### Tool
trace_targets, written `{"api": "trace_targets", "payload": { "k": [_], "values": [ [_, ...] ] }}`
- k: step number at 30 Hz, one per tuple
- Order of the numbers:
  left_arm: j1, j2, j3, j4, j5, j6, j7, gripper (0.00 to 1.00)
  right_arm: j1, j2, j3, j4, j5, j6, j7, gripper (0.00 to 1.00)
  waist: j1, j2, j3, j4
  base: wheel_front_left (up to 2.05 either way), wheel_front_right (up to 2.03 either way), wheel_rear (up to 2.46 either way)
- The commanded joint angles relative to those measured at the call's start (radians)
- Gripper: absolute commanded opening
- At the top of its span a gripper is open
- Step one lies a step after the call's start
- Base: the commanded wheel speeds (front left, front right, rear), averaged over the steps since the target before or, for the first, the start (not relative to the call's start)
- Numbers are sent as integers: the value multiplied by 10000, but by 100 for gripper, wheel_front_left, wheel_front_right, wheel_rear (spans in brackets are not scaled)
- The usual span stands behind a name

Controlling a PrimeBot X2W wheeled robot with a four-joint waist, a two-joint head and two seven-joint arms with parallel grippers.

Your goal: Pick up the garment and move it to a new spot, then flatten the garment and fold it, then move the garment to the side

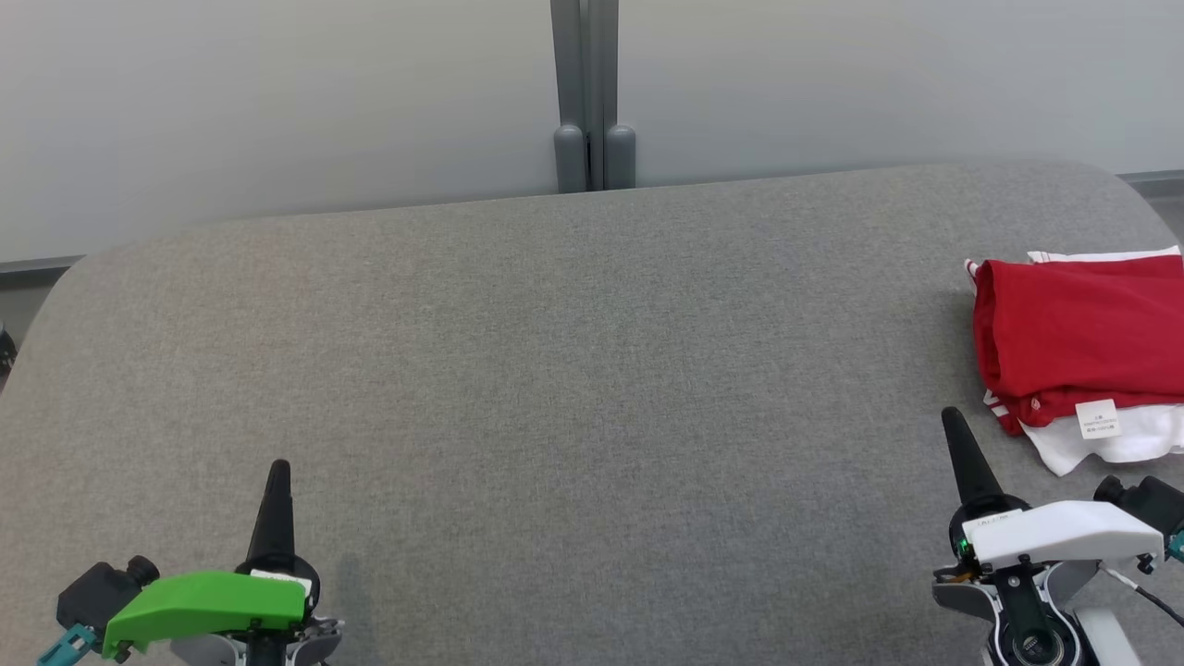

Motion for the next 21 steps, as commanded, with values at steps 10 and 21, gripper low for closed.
{"api": "trace_targets", "payload": {
  "k": [10,21],
  "values": [
    [-387,95,243,24,-1005,-141,290,0,-299,19,-197,26,1069,4,307,0,0,-1,21,6,0,0,0],
    [-496,90,427,94,-1828,-221,541,0,-368,49,-348,107,1954,4,573,0,0,-1,43,12,0,0,0]
  ]
}}
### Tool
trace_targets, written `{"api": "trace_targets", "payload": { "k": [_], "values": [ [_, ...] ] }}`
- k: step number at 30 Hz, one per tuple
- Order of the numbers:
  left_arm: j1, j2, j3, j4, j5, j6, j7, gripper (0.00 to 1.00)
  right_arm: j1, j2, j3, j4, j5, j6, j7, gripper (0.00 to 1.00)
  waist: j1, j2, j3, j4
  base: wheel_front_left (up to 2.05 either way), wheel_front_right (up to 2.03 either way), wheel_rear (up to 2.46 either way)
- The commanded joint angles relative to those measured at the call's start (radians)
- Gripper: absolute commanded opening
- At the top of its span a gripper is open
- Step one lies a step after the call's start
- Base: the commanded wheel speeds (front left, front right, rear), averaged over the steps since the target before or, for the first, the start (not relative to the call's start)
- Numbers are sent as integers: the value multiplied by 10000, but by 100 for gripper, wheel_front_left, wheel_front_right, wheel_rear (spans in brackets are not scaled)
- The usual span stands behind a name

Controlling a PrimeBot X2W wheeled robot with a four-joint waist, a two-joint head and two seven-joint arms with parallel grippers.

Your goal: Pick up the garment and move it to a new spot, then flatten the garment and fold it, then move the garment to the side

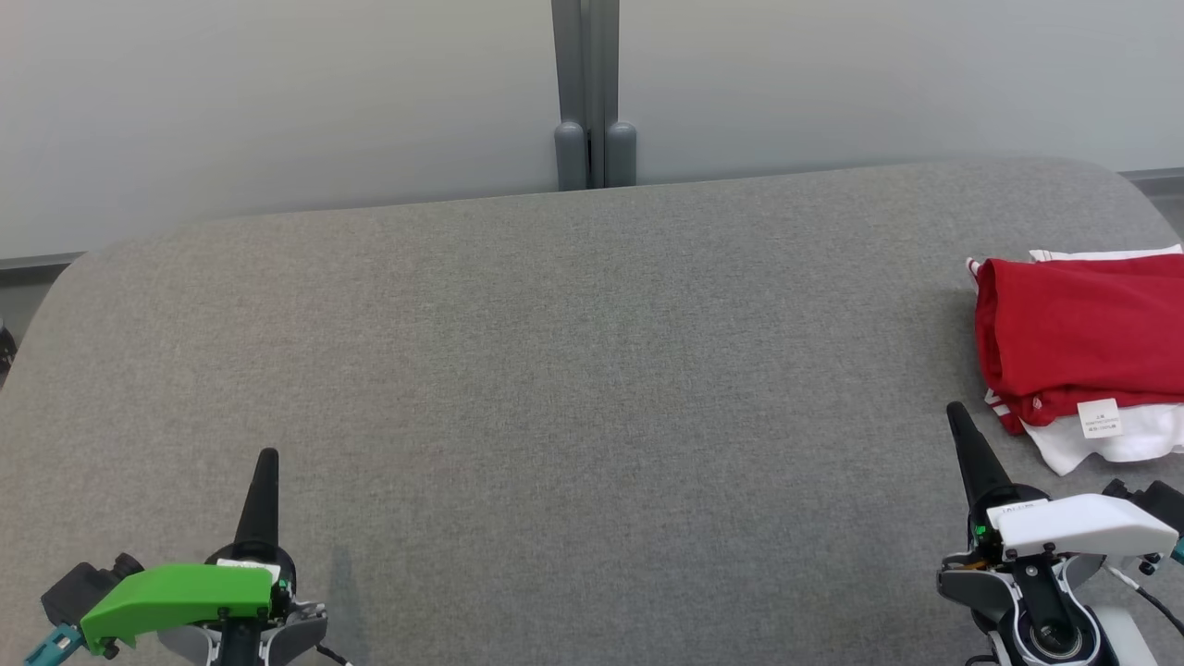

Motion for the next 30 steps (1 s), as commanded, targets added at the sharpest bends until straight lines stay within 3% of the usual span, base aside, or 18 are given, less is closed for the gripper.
{"api": "trace_targets", "payload": {
  "k": [1,30],
  "values": [
    [-253,81,93,-40,-213,-55,52,0,-200,10,-58,-15,230,6,74,0,0,0,3,1,0,0,0],
    [-479,52,501,144,-2064,-248,656,0,-348,75,-412,170,2226,7,678,0,0,0,61,18,0,0,0]
  ]
}}
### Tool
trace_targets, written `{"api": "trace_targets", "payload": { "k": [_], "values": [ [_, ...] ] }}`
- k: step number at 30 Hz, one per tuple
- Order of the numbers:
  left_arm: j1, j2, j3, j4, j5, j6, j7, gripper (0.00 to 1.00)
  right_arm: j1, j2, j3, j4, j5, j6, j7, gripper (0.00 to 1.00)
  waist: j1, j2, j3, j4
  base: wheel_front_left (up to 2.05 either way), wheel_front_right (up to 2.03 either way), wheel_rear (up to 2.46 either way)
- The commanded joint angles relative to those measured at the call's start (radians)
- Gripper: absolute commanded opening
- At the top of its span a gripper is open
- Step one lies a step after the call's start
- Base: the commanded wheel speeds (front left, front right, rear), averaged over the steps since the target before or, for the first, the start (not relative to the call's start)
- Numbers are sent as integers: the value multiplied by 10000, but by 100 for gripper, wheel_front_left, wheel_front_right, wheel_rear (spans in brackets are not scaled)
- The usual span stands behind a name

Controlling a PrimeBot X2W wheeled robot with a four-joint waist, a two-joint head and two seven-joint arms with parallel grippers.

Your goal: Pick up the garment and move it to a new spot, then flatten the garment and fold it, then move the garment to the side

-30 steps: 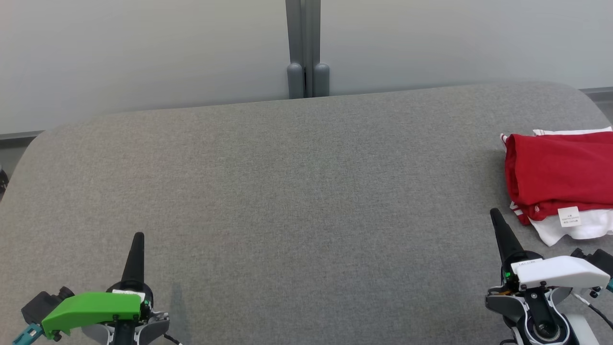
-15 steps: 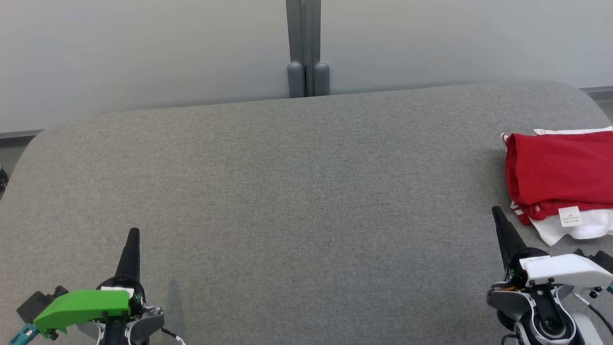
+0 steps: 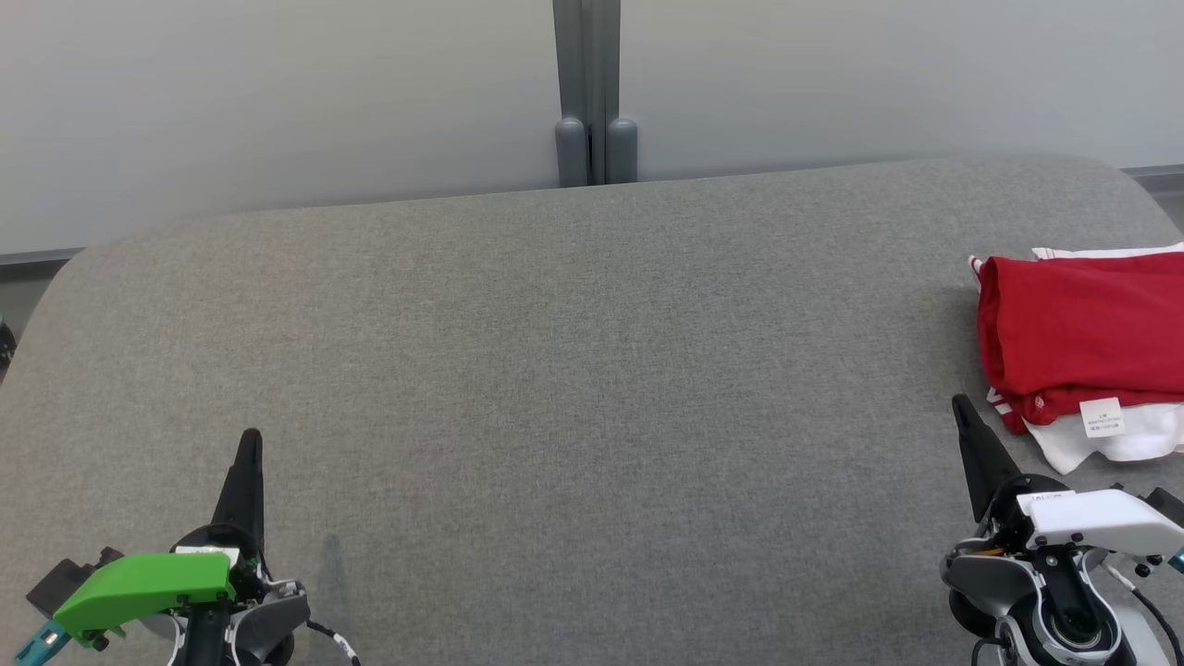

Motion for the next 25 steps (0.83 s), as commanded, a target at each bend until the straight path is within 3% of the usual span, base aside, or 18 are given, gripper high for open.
{"api": "trace_targets", "payload": {
  "k": [1,9,25],
  "values": [
    [-150,55,63,27,-189,-64,61,0,-156,2,-54,26,204,7,63,0,0,0,2,1,0,0,0],
    [-228,46,168,59,-626,-115,211,0,-176,19,-137,70,697,7,215,0,0,0,19,6,0,0,0],
    [-201,10,206,61,-544,-107,227,0,-158,40,-159,69,632,7,229,0,0,0,19,6,0,0,0]
  ]
}}
